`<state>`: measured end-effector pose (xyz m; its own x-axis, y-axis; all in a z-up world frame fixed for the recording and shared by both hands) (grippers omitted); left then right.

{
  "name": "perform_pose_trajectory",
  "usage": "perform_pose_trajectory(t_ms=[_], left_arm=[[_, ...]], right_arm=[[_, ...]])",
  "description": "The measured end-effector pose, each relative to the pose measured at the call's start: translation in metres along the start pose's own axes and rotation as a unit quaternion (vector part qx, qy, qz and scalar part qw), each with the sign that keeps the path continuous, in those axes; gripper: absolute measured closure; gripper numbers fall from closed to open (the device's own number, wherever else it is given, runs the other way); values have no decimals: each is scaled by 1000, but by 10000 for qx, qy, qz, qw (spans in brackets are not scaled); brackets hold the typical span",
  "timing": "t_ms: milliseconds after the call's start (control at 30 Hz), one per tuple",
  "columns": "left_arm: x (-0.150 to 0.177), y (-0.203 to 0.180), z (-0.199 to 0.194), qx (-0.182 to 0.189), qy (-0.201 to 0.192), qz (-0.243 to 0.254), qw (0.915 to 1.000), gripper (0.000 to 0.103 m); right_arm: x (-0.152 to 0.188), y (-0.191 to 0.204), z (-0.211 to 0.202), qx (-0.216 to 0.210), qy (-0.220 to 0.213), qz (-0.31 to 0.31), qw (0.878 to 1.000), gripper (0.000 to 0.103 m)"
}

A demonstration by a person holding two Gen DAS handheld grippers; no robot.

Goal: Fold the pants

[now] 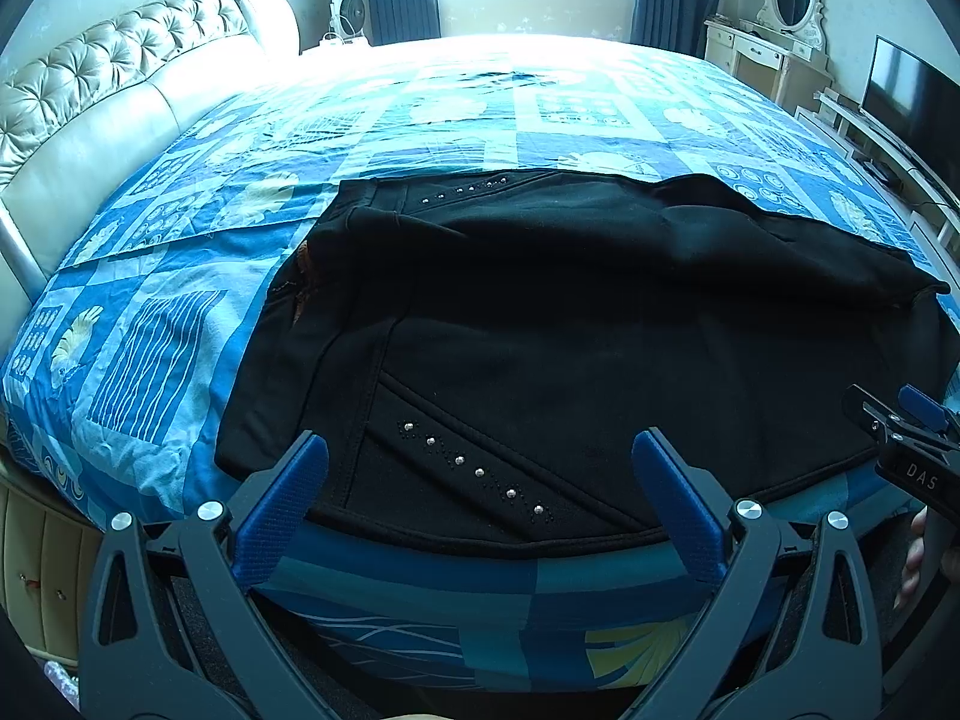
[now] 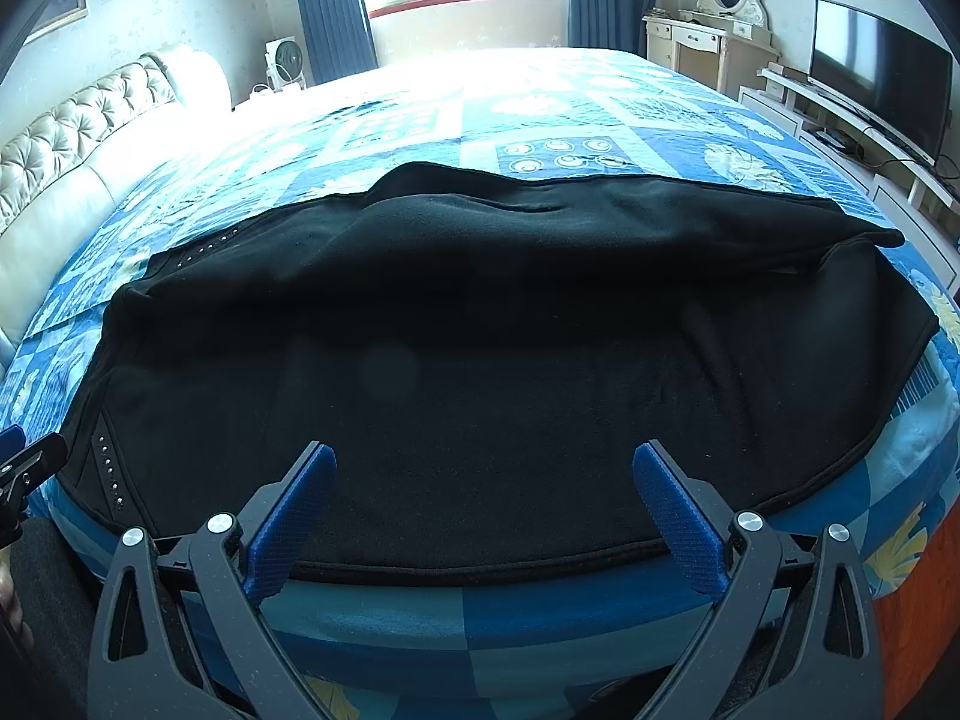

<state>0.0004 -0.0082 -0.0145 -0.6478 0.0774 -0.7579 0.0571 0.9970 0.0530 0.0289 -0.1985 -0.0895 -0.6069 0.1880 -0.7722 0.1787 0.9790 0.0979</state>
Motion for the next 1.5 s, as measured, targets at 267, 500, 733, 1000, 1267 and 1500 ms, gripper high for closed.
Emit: perform_pose_trajectory(t_ms=[267, 500, 733, 1000, 1267, 1500], left_arm=[[-1, 0, 0, -25, -26, 40, 10000, 2], [1, 1, 4, -42, -34, 134, 9999, 2], [8, 3, 11, -176, 38, 212, 9996, 2], [7, 14, 22, -529, 257, -41, 9983, 2], [12, 18, 24, -829, 424, -63, 9956, 2], [18, 13, 28, -891, 602, -31, 9942, 2]], right_arm=[[-9, -20, 2, -443, 203, 657, 9966, 4], [-45, -129, -25, -706, -397, 2279, 9703, 4], [-25, -311, -48, -306, -1250, 4540, 8817, 4], [6, -389, 5, -1107, -1499, 6310, 7531, 4], [-13, -404, 28, -547, -1653, 6216, 7637, 51], [4, -418, 24, -158, -1566, 6159, 7719, 92]])
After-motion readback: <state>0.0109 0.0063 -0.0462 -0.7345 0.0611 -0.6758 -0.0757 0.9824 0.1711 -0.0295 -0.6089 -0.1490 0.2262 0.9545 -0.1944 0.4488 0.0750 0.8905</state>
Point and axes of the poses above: each gripper's, at about its wrist camera, not at the fingertips, and z roughly the way its jaws point, y to its left, x to its underside, the point moved 2 cm from there along z, roughly the way its jaws point, and after that the axes turned 11 degrees about -y, right-handed, at the moved point
